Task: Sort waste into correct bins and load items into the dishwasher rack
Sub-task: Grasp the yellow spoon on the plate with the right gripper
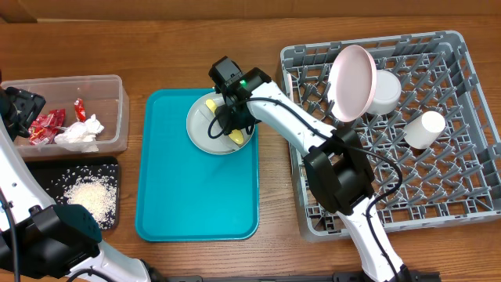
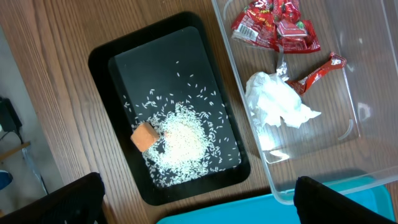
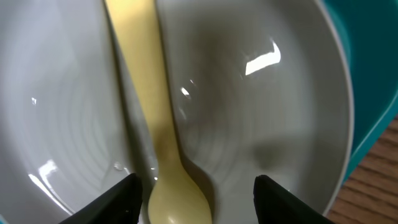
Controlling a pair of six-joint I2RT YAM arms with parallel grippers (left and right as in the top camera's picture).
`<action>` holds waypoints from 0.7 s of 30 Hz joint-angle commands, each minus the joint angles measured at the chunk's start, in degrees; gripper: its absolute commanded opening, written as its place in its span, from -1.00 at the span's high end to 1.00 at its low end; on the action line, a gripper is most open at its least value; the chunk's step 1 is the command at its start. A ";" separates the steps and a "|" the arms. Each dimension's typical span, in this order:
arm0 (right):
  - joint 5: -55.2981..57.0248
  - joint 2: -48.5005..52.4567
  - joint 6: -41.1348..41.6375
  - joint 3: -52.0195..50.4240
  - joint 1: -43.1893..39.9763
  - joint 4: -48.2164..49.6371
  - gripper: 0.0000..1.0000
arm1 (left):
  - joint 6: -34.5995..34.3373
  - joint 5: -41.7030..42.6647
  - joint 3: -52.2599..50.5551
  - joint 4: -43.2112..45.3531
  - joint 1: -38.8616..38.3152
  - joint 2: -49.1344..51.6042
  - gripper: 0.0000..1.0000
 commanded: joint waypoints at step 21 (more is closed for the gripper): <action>-0.72 2.78 1.81 -2.69 1.84 1.27 0.12 | -1.22 -1.01 0.63 -0.15 -0.22 -1.07 -1.00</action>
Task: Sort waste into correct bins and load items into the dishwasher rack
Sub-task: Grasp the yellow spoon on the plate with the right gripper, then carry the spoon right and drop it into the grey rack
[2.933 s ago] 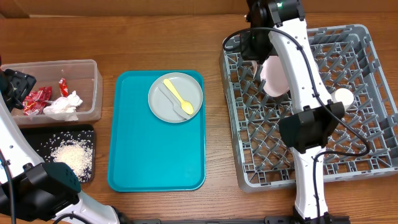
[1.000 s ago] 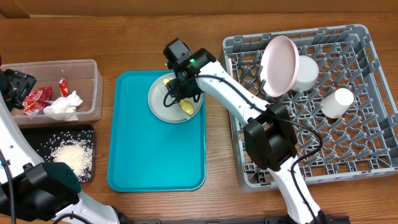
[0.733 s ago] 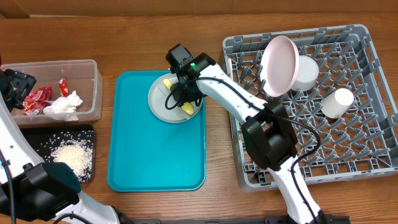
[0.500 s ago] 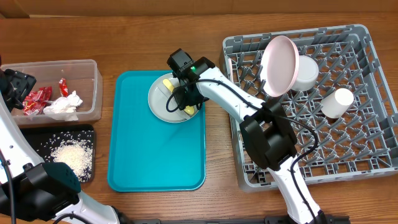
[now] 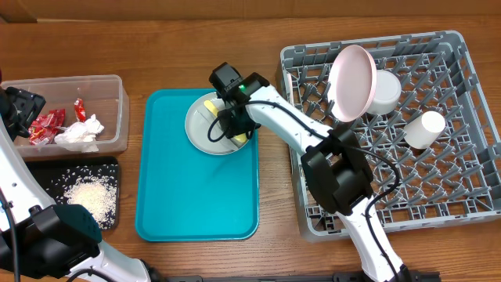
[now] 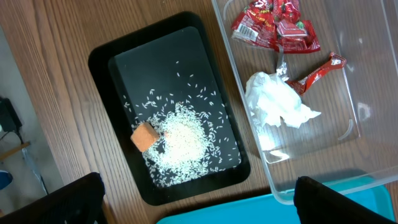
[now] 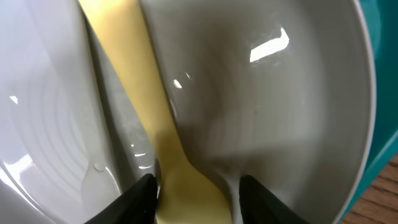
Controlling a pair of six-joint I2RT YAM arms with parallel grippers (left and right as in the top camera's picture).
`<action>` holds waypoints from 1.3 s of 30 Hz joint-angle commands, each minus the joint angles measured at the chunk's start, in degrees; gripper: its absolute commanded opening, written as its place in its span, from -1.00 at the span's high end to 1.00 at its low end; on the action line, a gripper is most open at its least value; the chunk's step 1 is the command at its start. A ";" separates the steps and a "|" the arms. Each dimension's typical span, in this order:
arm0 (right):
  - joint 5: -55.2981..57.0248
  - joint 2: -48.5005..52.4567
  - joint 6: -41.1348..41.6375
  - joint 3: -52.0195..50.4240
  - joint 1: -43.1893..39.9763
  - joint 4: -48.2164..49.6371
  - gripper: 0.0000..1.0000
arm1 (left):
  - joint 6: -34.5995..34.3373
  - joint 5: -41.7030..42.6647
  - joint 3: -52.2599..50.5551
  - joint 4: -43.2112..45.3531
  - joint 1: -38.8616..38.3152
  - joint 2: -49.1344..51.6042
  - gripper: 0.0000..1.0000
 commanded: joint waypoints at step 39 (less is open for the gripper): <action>9.77 -6.08 8.76 32.52 -15.98 -36.39 0.92 | -1.22 -0.98 0.63 -0.15 -0.22 -1.07 -0.99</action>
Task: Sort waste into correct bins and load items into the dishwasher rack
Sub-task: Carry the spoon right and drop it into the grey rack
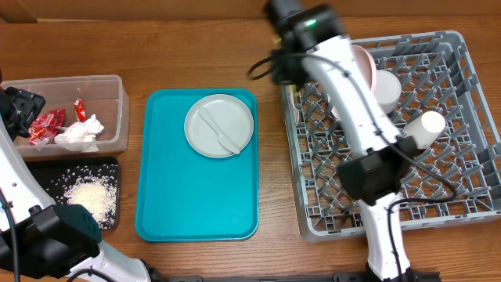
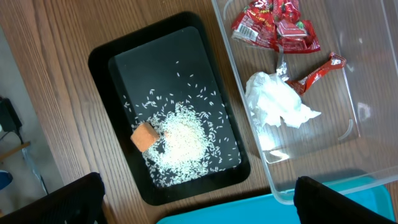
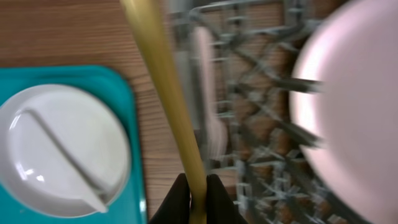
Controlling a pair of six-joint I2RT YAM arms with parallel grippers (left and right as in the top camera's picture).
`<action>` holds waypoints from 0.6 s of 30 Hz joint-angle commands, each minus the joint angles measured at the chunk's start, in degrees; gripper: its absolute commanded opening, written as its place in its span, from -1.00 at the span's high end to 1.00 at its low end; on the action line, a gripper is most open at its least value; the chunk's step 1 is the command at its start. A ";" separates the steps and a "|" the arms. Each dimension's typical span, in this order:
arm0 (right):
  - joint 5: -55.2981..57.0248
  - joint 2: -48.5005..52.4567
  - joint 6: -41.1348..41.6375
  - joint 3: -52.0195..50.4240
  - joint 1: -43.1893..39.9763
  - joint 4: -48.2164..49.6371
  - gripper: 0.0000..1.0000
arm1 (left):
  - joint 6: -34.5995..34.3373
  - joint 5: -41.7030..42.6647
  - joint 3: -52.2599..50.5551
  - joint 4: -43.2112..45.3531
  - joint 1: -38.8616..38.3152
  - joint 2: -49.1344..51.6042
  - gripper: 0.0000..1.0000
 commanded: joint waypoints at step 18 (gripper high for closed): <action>-2.25 -1.55 -2.05 -15.37 -2.73 7.78 0.67 | -1.22 -1.01 0.63 -0.11 -0.22 -1.07 -1.00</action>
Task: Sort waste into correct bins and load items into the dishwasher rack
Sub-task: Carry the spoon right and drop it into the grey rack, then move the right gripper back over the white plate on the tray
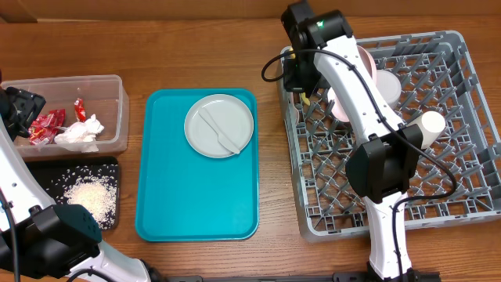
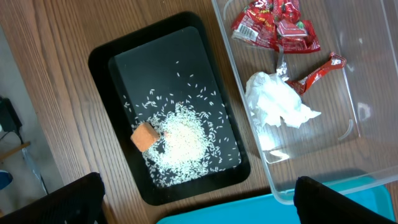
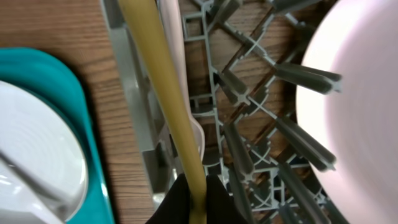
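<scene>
My right gripper (image 3: 198, 200) is shut on a yellow spoon (image 3: 163, 93). It holds the spoon over the left edge of the grey dishwasher rack (image 1: 391, 172), handle pointing away among the tines. In the overhead view the right gripper (image 1: 301, 78) is beside a pink plate (image 1: 348, 86) standing in the rack. A white plate (image 1: 220, 125) with a white utensil (image 1: 221, 136) lies on the teal tray (image 1: 196, 188). My left gripper (image 2: 199, 211) hangs open above the black tray and the clear bin, holding nothing.
The rack also holds a white bowl (image 1: 385, 88) and a white cup (image 1: 427, 128). A clear bin (image 2: 348, 143) contains red wrappers (image 2: 277, 25) and a crumpled tissue (image 2: 277, 106). A black tray (image 2: 118, 74) holds rice (image 2: 183, 140) and an orange cube (image 2: 143, 136).
My right gripper, still shut on the yellow spoon, has moved from above the rack's far left corner nearer and lower onto the rack's left edge. The left arm has not moved.
My right gripper stood open around the yellow spoon on the white plate. Then its fingers were closer against the spoon. Later it held the spoon high by the rack's far left corner, leaving the plate and white utensil on the tray. Now the spoon is at the rack's left edge.
</scene>
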Controlling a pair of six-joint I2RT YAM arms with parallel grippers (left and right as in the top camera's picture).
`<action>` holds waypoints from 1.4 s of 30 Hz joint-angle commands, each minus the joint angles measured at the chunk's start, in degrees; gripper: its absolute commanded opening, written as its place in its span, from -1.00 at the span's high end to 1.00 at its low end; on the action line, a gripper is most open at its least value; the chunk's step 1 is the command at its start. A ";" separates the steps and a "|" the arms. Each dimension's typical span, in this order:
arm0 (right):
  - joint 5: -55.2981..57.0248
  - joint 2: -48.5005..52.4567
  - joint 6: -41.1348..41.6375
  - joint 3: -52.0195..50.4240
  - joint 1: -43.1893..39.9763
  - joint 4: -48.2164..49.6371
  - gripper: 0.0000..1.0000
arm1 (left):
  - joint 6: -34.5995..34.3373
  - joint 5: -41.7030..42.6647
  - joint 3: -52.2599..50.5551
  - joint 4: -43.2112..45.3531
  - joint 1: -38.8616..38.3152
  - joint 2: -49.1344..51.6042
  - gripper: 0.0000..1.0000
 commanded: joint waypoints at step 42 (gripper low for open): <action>-7.02 9.60 -8.31 -10.40 20.90 25.86 -0.69 | -1.22 -1.01 0.63 -0.11 -0.22 -1.07 -1.00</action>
